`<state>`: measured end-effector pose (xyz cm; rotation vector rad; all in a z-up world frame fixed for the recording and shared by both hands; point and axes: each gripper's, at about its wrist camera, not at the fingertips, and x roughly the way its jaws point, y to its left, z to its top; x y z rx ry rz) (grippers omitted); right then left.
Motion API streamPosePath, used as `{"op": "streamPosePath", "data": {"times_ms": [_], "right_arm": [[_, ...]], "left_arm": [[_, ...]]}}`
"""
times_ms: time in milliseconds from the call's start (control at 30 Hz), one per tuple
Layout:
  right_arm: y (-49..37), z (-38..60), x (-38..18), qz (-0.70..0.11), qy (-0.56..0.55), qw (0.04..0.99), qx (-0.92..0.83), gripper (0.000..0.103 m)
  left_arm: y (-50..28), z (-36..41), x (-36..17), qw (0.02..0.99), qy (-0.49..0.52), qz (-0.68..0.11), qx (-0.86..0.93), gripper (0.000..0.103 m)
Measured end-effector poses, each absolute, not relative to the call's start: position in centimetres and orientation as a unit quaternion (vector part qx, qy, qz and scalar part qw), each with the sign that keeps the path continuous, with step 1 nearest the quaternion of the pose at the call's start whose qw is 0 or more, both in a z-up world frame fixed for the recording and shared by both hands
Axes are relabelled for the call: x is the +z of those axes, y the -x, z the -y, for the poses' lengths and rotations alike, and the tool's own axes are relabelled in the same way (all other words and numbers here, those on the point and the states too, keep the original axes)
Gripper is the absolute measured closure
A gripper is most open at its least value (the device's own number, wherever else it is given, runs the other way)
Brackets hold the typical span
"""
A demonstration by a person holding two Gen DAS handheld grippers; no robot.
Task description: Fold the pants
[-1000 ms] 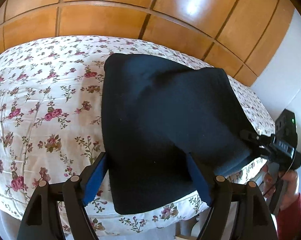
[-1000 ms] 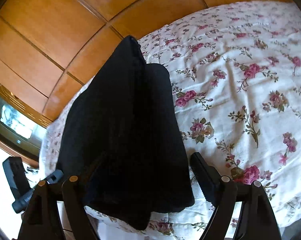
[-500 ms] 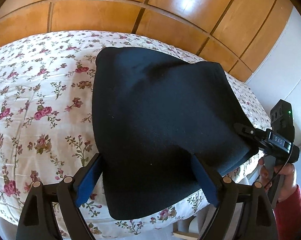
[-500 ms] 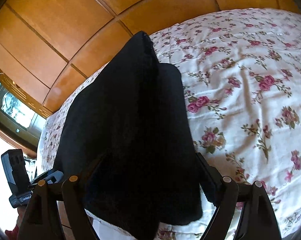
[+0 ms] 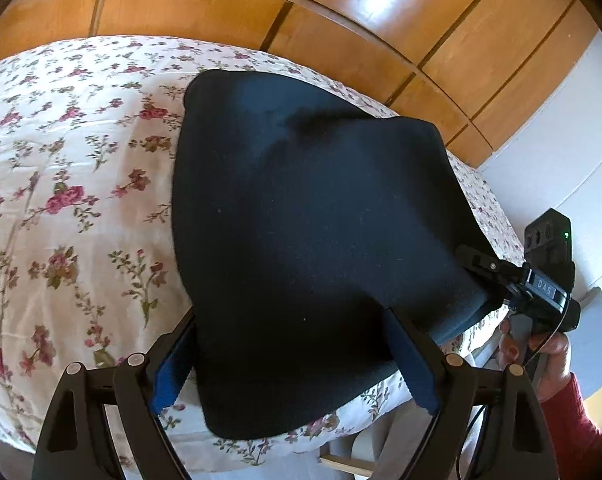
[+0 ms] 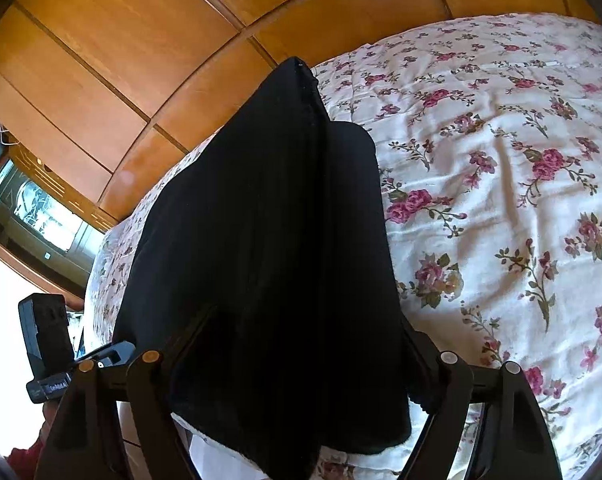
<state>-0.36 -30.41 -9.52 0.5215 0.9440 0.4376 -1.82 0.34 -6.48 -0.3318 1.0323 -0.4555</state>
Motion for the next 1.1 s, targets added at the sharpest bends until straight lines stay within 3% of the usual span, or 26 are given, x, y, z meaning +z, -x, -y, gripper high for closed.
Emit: {"op": "streamPosePath", "data": {"times_ms": [267,433,567,733,900,1100], "right_arm": [[-0.1,30.0,-9.7,-0.443,-0.251,0.832,0.22,0.021],[-0.5,29.7,-9.7,-0.444,-0.242,0.834,0.219,0.022],[-0.5,29.3,-9.6,-0.436,-0.239,0.842,0.21,0.022],[0.3,28.9,-8.7,-0.422,-0.232,0.853,0.202,0.042],[0.8,27.3,-6.8,-0.399,-0.176,0.88,0.191,0.048],[0.2,27.6,-5.5,-0.369,-0.188,0.888,0.2,0.052]], "left_arm": [[1.2,-0.6,-7.1,0.814,0.176,-0.497,-0.246,0.014],[0.8,-0.2,-7.0,0.809,0.171,-0.503,-0.252,0.02],[2.0,0.7,-5.8,0.833,0.137,-0.482,-0.234,0.031],[2.9,1.0,-4.7,0.851,0.11,-0.464,-0.219,0.044],[3.5,2.6,-2.7,0.88,0.058,-0.425,-0.201,0.048],[2.8,3.2,-0.5,0.906,0.028,-0.379,-0.184,0.049]]}}
